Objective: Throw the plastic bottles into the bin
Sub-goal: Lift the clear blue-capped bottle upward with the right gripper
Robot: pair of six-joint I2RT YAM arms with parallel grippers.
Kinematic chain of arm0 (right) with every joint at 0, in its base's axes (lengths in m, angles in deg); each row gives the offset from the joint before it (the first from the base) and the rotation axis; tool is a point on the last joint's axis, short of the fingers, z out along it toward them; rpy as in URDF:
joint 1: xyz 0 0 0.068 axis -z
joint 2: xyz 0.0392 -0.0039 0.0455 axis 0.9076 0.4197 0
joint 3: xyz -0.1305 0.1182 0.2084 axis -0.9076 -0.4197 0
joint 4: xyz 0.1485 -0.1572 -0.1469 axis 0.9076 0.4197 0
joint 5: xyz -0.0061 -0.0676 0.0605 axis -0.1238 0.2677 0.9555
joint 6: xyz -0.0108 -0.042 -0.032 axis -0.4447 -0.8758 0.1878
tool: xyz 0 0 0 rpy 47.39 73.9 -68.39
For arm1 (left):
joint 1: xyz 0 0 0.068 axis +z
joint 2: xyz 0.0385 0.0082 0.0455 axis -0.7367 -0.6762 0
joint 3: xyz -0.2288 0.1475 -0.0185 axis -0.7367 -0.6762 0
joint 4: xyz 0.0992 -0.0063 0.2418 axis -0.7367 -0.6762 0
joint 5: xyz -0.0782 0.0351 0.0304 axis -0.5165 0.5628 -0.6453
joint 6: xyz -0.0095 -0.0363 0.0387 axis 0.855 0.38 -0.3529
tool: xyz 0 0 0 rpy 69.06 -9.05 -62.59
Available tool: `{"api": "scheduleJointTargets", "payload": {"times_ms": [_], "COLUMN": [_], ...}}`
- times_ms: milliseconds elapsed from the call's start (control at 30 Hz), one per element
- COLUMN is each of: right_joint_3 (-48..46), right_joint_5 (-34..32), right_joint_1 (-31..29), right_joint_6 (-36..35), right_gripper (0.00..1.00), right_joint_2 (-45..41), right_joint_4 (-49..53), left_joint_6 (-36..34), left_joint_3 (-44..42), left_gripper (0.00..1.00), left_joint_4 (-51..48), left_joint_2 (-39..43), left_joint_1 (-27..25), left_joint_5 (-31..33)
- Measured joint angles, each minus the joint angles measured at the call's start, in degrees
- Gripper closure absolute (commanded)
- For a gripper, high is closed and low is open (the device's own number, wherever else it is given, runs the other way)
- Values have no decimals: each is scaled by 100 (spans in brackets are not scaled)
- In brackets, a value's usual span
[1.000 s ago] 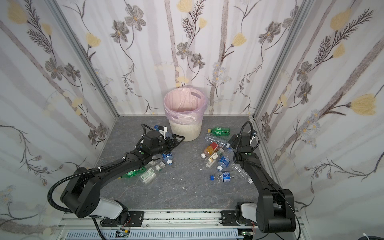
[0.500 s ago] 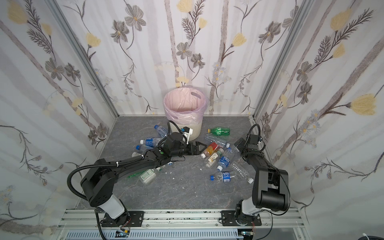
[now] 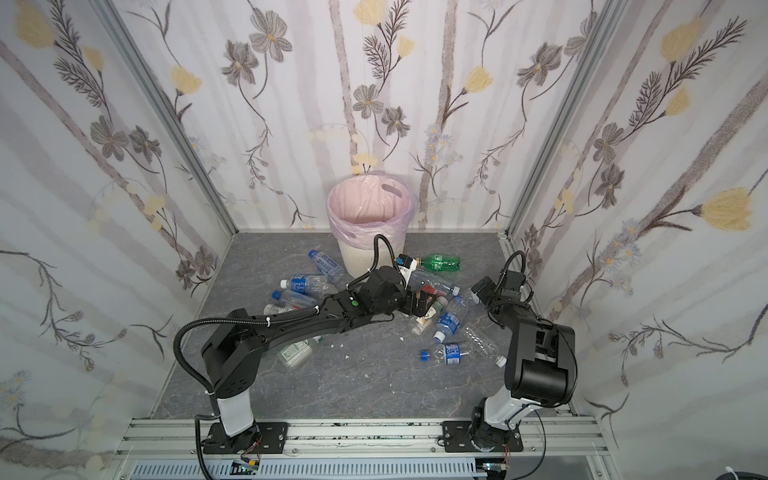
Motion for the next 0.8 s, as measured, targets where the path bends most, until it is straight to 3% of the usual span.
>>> {"api": "scheduleJointTargets", "payload": {"times_ms": [200, 467, 800], "right_joint_3": [37, 363, 678], "right_joint_5": [103, 107, 149], "right_joint_1": [4, -2, -13], "right_joint_6": [-4, -4, -7], "right_gripper": [0, 1, 16], "right_joint_2": [136, 627, 925], "right_joint_4": [-146, -162, -83], "left_joint_6": [-831, -1113, -1239], "left_joint_3": [-13, -258, -291], "left_gripper": [0, 0, 0], "left_joint_4": [-164, -225, -225], "left_joint_2": [-72, 57, 83], "left_joint_1": [-245, -289, -501], "left_joint_5": [850, 1287, 1467]}}
